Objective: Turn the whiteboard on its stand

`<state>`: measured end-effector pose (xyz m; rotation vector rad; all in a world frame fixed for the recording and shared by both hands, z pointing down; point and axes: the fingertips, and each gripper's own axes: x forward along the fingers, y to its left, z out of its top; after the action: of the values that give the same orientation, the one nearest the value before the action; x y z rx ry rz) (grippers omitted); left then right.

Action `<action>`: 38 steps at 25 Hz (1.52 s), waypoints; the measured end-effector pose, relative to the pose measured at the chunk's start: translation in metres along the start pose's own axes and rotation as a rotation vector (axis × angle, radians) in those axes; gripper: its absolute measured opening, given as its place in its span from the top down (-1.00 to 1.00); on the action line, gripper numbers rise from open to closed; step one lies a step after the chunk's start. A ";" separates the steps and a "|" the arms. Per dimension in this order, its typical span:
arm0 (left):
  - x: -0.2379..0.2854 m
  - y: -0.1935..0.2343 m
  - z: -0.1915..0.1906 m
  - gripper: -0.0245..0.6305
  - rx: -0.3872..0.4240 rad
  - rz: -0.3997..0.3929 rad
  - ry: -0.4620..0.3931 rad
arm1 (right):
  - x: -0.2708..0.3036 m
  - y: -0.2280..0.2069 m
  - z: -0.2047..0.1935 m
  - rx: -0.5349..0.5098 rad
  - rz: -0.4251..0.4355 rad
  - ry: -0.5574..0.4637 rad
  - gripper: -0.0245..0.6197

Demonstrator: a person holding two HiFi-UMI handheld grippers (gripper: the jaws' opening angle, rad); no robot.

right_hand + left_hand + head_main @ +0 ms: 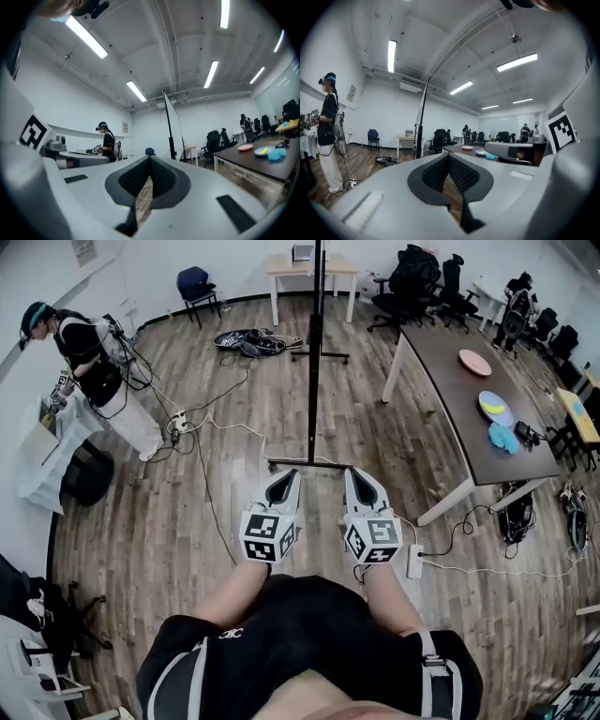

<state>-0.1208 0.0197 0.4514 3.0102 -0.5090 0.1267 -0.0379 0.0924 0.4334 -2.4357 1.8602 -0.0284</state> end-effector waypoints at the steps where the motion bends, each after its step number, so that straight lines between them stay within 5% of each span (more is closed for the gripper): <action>1: 0.003 -0.002 0.000 0.90 0.003 -0.002 0.002 | 0.001 -0.004 -0.001 0.008 -0.001 0.002 0.90; 20: 0.092 0.023 -0.008 0.90 -0.010 -0.033 0.026 | 0.047 -0.070 -0.014 0.007 -0.082 0.023 0.90; 38: 0.241 0.103 -0.012 0.90 -0.059 0.010 0.114 | 0.193 -0.157 -0.030 0.030 -0.077 0.117 0.90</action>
<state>0.0713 -0.1542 0.4937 2.9226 -0.5078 0.2767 0.1628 -0.0540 0.4681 -2.5352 1.7948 -0.2067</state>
